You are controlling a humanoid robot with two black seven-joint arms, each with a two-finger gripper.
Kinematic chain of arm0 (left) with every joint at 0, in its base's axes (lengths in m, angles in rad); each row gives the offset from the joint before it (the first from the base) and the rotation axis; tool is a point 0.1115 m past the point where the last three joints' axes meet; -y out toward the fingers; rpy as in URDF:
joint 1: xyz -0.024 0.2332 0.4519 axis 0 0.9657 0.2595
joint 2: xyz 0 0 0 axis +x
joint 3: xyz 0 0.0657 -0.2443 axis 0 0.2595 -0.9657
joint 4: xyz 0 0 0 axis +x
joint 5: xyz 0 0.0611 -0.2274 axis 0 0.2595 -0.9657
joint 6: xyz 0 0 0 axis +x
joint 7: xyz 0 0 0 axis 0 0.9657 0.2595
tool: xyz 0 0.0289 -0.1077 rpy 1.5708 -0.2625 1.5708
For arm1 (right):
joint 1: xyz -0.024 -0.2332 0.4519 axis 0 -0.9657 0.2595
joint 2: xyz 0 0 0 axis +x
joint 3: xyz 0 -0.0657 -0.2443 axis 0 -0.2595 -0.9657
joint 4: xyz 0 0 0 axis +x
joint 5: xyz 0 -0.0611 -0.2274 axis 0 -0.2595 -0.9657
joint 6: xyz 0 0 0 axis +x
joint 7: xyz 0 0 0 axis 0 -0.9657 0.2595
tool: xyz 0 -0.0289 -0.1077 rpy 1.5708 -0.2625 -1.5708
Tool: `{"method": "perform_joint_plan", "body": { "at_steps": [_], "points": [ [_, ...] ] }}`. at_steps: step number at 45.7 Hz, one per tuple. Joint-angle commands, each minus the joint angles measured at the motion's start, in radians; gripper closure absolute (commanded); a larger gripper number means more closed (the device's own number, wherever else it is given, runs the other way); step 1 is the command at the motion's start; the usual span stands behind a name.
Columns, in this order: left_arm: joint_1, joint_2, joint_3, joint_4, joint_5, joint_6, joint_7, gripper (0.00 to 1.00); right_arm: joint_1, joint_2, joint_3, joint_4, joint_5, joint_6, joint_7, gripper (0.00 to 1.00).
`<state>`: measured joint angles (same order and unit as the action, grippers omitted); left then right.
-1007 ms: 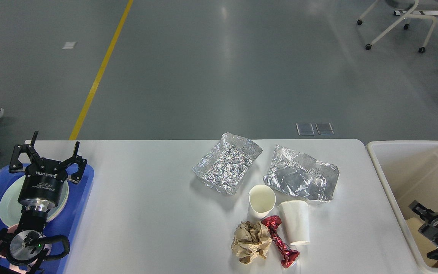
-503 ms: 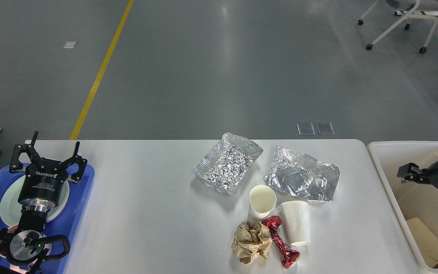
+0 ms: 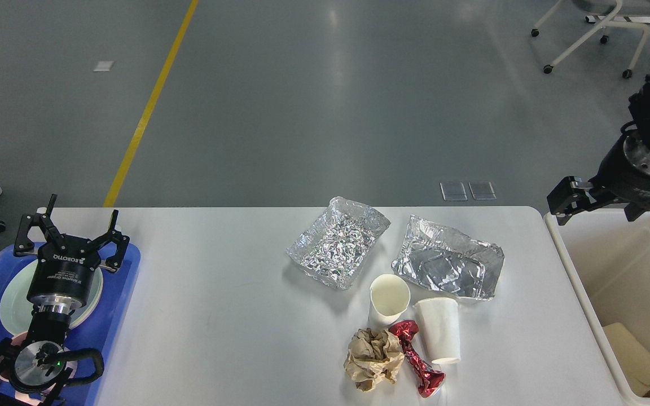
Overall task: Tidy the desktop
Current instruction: 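Move the right gripper down toward the crumpled brown paper by the cups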
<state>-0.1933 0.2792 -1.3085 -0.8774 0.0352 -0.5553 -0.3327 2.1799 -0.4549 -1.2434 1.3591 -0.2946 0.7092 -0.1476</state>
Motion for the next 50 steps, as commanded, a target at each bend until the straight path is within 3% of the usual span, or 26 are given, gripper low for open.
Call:
{"method": "perform_joint_plan", "body": {
  "at_steps": [1,10,26,40,50],
  "points": [
    [0.000,0.000,0.000,0.000,0.000,0.000,-0.002,0.04,0.141,0.030,-0.007,0.139,0.107,0.012,-0.001,0.00],
    [0.000,0.000,0.000,0.000,0.000,0.000,-0.002,0.04,0.314,0.091,0.004,0.323,0.182,0.029,-0.001,0.00],
    [0.000,0.000,0.000,0.000,0.000,0.000,0.000,0.04,0.313,0.124,0.012,0.331,0.224,0.015,-0.001,0.00],
    [0.000,0.000,0.000,0.000,0.000,0.000,0.000,0.04,0.189,0.185,0.146,0.321,0.226,-0.028,-0.003,0.00],
    [0.000,0.000,0.000,0.000,0.000,0.000,0.000,0.04,0.041,0.312,0.283,0.295,0.229,-0.168,-0.013,0.00]
  ]
}}
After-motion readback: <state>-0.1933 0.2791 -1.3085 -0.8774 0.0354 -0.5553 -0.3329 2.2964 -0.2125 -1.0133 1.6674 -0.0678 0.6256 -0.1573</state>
